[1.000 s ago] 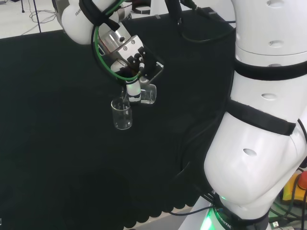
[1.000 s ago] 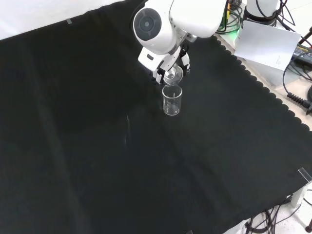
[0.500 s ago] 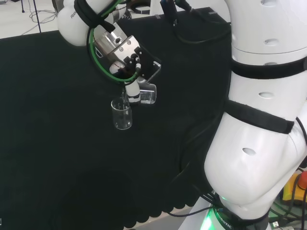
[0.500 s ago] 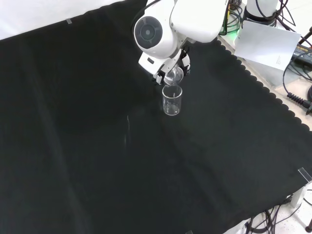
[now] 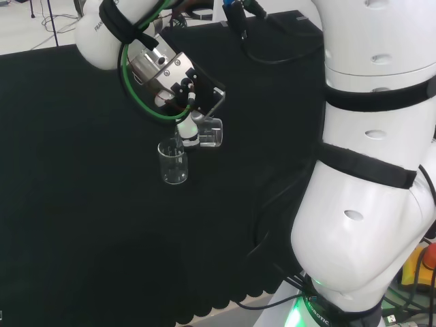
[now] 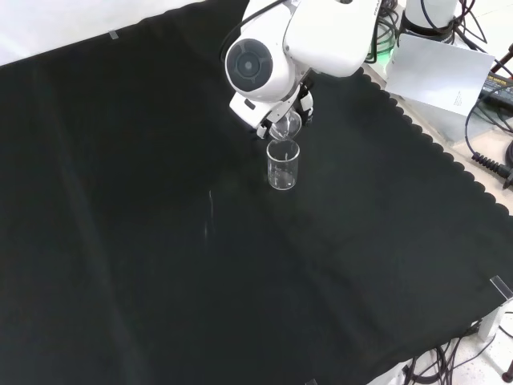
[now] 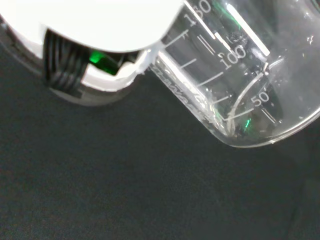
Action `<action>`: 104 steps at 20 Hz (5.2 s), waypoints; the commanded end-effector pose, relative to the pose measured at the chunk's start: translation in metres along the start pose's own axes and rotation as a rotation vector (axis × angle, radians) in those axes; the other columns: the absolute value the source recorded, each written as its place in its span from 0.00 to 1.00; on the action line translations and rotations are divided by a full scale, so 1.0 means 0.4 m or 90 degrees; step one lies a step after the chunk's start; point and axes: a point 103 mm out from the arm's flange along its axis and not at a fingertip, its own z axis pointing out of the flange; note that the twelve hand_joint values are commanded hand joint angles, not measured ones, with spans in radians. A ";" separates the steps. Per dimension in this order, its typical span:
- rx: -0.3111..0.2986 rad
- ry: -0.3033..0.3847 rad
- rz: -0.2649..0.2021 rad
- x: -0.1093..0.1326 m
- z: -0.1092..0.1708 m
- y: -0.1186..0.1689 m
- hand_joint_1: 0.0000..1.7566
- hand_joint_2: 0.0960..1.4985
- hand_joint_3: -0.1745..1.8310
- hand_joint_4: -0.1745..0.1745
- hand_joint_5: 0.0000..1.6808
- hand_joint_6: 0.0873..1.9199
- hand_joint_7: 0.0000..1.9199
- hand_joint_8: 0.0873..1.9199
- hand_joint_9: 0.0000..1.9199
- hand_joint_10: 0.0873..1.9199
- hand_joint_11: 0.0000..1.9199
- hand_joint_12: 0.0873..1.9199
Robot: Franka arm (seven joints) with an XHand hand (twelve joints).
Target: Pour the water from the handheld beaker into the one on the table.
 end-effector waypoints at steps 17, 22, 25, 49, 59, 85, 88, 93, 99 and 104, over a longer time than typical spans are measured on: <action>0.007 -0.030 0.026 0.041 -0.039 -0.008 0.75 0.36 0.46 0.00 0.74 0.35 0.68 0.34 0.92 0.13 0.78 0.28; 0.017 -0.038 0.042 0.040 -0.040 -0.006 0.75 0.36 0.46 0.00 0.74 0.36 0.68 0.34 0.92 0.13 0.78 0.28; 0.021 -0.043 0.041 0.033 -0.038 -0.005 0.75 0.36 0.46 0.00 0.74 0.36 0.68 0.34 0.92 0.13 0.77 0.28; 0.062 -0.080 0.050 0.062 -0.054 -0.011 0.75 0.37 0.46 0.00 0.73 0.36 0.67 0.35 0.91 0.15 0.77 0.28; 0.082 -0.089 0.057 0.078 -0.061 -0.012 0.75 0.37 0.46 0.00 0.73 0.36 0.67 0.35 0.90 0.16 0.77 0.28; 0.090 -0.108 0.068 0.093 -0.090 -0.024 0.75 0.37 0.46 0.00 0.73 0.37 0.67 0.36 0.89 0.18 0.77 0.29; 0.091 -0.107 0.067 0.093 -0.090 -0.023 0.75 0.37 0.46 0.00 0.73 0.37 0.67 0.36 0.89 0.18 0.77 0.29; 0.086 -0.103 0.066 0.089 -0.087 -0.023 0.75 0.37 0.46 0.00 0.73 0.37 0.67 0.36 0.89 0.19 0.77 0.29; 0.086 -0.109 0.068 0.081 -0.085 -0.028 0.75 0.37 0.46 0.00 0.73 0.37 0.67 0.36 0.89 0.19 0.77 0.29; 0.088 -0.108 0.069 0.076 -0.092 -0.031 0.75 0.37 0.46 0.00 0.73 0.37 0.67 0.36 0.89 0.19 0.77 0.29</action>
